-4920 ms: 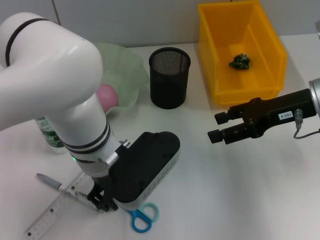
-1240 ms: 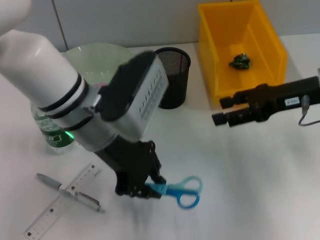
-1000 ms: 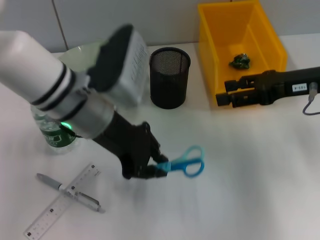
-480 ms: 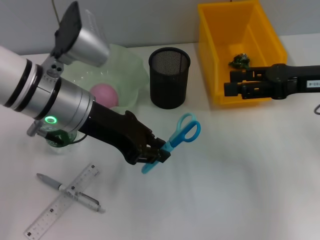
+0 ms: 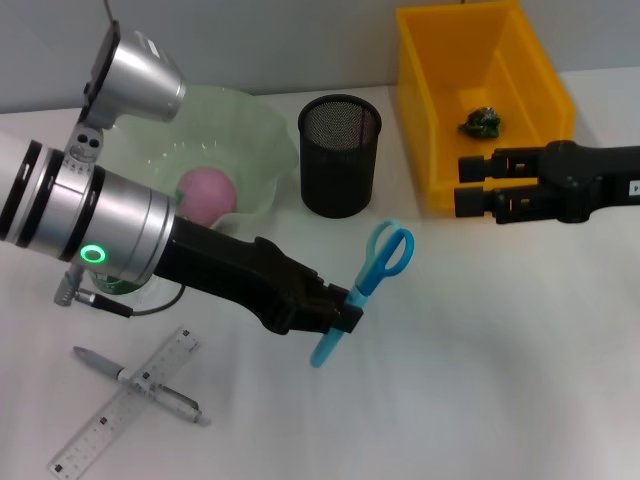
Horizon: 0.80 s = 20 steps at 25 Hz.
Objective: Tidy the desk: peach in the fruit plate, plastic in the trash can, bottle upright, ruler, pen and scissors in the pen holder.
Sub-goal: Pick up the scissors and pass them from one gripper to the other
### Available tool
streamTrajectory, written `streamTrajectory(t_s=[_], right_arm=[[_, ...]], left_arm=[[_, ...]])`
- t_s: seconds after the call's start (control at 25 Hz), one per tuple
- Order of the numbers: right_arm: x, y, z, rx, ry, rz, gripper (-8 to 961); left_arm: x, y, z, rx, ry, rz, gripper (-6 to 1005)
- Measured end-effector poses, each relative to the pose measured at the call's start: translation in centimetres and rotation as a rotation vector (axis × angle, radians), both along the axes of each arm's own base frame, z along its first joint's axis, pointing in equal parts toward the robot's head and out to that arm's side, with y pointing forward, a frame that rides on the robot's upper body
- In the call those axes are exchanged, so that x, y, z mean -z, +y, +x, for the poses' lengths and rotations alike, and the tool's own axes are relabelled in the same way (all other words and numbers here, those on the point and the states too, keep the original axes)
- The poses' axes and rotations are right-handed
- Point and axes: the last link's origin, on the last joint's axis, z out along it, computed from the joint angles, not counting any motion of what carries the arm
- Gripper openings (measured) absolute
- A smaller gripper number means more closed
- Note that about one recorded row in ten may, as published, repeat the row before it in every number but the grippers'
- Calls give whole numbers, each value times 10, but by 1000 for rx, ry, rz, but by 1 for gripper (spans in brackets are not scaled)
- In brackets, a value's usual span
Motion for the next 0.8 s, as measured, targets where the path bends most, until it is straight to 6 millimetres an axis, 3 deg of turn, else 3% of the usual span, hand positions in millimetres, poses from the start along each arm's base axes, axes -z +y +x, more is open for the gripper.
streamTrajectory(t_s=[0.8], right_arm=[[12, -14, 3, -26, 25, -75, 767]], left_arm=[[-2, -5, -9, -71, -125, -1, 250]])
